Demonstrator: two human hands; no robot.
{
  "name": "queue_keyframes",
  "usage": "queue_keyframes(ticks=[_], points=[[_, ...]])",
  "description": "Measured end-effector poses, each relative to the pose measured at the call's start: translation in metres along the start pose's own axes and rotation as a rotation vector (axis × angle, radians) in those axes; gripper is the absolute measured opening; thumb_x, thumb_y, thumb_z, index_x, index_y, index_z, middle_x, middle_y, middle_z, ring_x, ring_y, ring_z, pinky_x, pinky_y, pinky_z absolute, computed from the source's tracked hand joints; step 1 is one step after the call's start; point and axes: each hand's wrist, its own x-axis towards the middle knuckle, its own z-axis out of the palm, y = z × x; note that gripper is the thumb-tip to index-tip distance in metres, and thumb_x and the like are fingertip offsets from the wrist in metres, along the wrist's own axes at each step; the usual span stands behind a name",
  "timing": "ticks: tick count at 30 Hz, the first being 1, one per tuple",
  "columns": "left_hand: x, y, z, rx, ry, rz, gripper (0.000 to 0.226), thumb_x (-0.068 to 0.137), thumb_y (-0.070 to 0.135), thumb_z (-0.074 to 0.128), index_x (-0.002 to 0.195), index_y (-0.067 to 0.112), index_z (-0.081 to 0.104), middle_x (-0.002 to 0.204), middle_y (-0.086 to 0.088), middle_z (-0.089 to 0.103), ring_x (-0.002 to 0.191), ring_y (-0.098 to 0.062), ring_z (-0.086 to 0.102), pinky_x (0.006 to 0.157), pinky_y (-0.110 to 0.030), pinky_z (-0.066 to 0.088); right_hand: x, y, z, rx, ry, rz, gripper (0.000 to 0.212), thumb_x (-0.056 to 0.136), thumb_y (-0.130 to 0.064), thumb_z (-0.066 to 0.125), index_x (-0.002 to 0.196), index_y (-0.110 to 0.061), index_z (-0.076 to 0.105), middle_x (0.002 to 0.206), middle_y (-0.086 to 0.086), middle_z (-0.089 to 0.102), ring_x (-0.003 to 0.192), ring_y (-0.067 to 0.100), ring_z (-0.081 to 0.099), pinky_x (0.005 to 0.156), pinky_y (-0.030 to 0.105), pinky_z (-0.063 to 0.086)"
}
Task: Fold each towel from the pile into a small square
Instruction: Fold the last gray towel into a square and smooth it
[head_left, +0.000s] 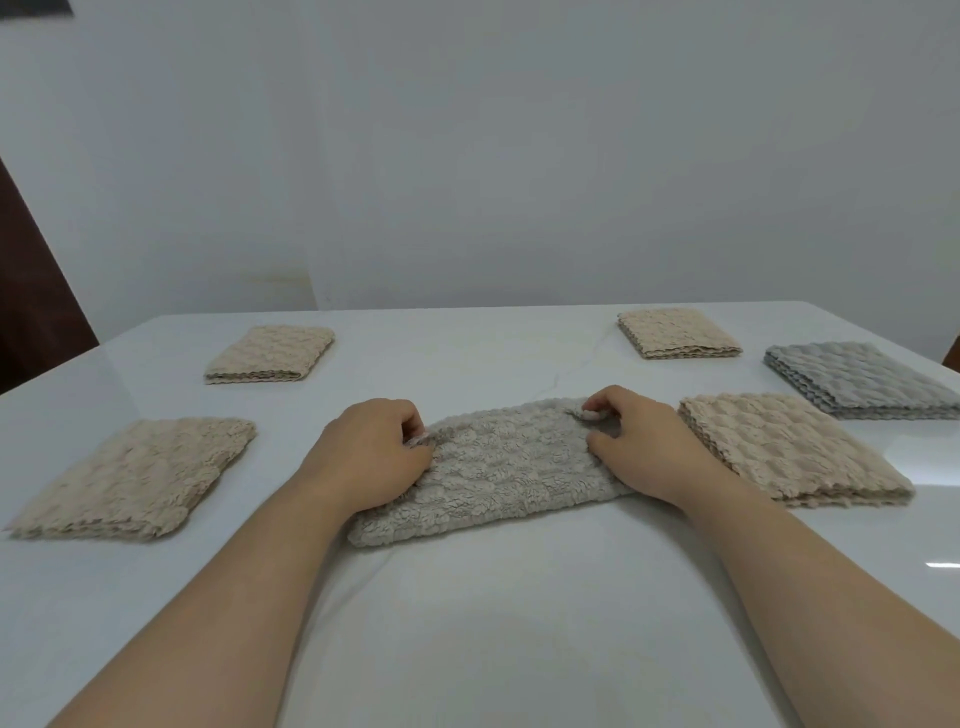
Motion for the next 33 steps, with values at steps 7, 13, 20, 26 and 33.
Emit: queue_keyframes(ticks=[7, 13, 20, 26, 33], points=[[0.001, -0.003, 0.001, -0.196, 0.015, -0.003, 0.034, 0.085, 0.021, 0.076, 0.11, 0.033, 0.056, 0.092, 0.009, 0.059, 0.084, -0.01, 0.057, 0.068, -0.024, 0.041, -0.001, -0.005, -0.005, 0.235, 0.045, 0.01, 0.054, 0.078, 0.008, 0.056, 0.113, -0.032, 0.061, 0.097, -0.002, 0.055, 0.086, 0.019, 0.06, 0.058, 0.028, 0.047], [-0.001, 0.003, -0.001, -0.122, -0.013, -0.004, 0.016, 0.089, 0.023, 0.074, 0.105, 0.025, 0.072, 0.085, 0.01, 0.059, 0.075, -0.008, 0.06, 0.062, -0.019, 0.039, -0.001, -0.005, -0.006, 0.427, 0.05, 0.088, 0.078, 0.078, 0.019, 0.049, 0.128, -0.04, 0.055, 0.122, -0.01, 0.055, 0.099, 0.008, 0.056, 0.066, 0.024, 0.049], [-0.004, 0.007, -0.001, -0.287, 0.012, -0.047, 0.022, 0.086, 0.012, 0.07, 0.089, 0.025, 0.053, 0.072, 0.003, 0.058, 0.054, -0.008, 0.051, 0.05, -0.023, 0.036, -0.002, -0.009, -0.008, 0.552, 0.002, 0.148, 0.065, 0.078, 0.017, 0.05, 0.119, -0.031, 0.064, 0.101, 0.001, 0.07, 0.072, 0.011, 0.067, 0.06, 0.031, 0.055], [-0.004, 0.011, -0.004, -0.526, 0.183, -0.068, 0.044, 0.074, 0.004, 0.083, 0.095, 0.03, 0.054, 0.091, 0.005, 0.064, 0.073, -0.012, 0.06, 0.065, -0.026, 0.047, -0.003, -0.009, -0.007, 0.634, 0.081, 0.11, 0.039, 0.079, -0.01, 0.082, 0.105, -0.035, 0.071, 0.108, -0.001, 0.071, 0.092, 0.013, 0.07, 0.081, 0.035, 0.06], [-0.002, 0.012, -0.008, -0.726, 0.277, -0.14, 0.057, 0.066, 0.003, 0.09, 0.102, 0.031, 0.056, 0.098, 0.004, 0.063, 0.082, -0.01, 0.061, 0.069, -0.023, 0.045, -0.001, -0.005, -0.005, 0.618, 0.24, 0.071, 0.059, 0.082, -0.013, 0.083, 0.128, -0.04, 0.057, 0.125, 0.006, 0.059, 0.101, -0.006, 0.061, 0.091, 0.023, 0.051]])
